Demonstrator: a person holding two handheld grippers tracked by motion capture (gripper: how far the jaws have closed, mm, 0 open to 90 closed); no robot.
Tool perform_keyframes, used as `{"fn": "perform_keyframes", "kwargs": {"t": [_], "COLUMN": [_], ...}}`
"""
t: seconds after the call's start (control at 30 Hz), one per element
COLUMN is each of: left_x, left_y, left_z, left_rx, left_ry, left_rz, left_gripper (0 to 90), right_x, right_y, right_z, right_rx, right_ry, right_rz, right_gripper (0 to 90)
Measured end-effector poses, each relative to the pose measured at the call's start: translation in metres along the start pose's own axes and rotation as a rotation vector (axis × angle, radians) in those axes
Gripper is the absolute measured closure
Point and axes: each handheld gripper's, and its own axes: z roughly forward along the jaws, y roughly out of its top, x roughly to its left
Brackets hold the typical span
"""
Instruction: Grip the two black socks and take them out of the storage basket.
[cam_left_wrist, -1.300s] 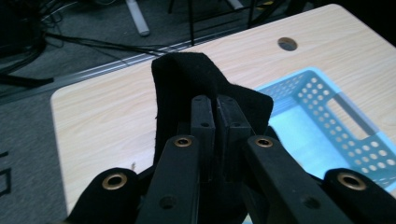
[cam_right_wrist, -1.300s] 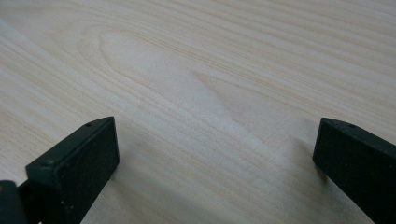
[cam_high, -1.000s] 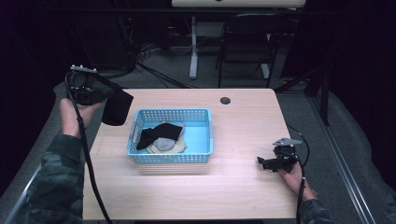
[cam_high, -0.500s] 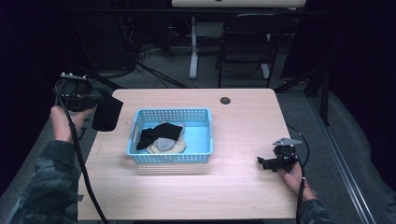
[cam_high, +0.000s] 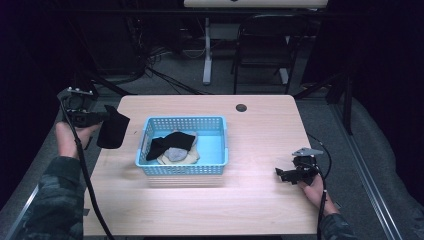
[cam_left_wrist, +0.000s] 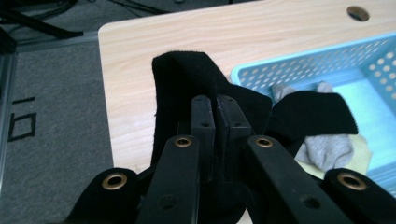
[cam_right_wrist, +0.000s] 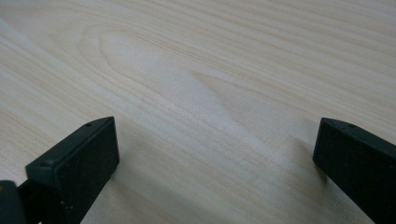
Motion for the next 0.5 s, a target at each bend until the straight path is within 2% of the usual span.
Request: {"fn": "perform_keyframes", "kwargs": {"t": [0.3,0.5], "left_x": [0.008,0.012], "left_y": [-0.015,-0.028], "left_z": [0.011,0.026], "left_rx": [0.025,0.064], "left_ry": [-0.003,0.002], "left_rz": [-0.016,-0.031], "left_gripper": [86.4,86.4], "right_x": [0.0,0.0], "right_y": [0.0,0.0], "right_z": [0.0,0.0], "right_rx": [0.0,-0.001], "right_ry": [0.0,0.0], "right_rz": [0.0,0.0], "right_gripper": [0.0,0.0]}}
